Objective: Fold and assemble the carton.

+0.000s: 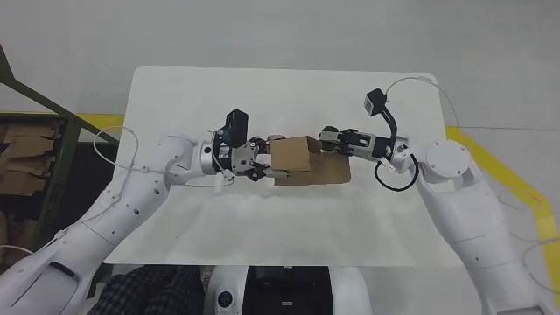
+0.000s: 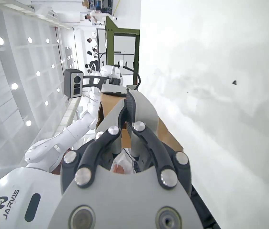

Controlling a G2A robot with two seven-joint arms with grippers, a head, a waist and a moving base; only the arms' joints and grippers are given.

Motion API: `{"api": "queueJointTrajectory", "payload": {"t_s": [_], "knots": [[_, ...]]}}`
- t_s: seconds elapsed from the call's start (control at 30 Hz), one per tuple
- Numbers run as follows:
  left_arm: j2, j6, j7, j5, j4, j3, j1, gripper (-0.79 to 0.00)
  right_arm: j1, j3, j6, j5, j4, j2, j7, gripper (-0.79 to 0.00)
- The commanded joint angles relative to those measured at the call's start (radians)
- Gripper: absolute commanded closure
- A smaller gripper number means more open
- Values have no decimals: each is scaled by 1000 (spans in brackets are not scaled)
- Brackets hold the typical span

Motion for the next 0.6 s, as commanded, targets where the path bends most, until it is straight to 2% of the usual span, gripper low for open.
{"api": "queueJointTrajectory", "payload": {"t_s": [0.0,0.3,0.57], "knots": [[1,0,3,0,3,-3,0,-348,2,-21,1,-13,-15,-2,16,0],[3,0,3,3,-3,-7,2,-348,-26,-18,-6,-10,-60,1,9,0],[4,0,8,3,-1,-12,0,-345,-117,170,-22,26,-42,35,-22,0]]}}
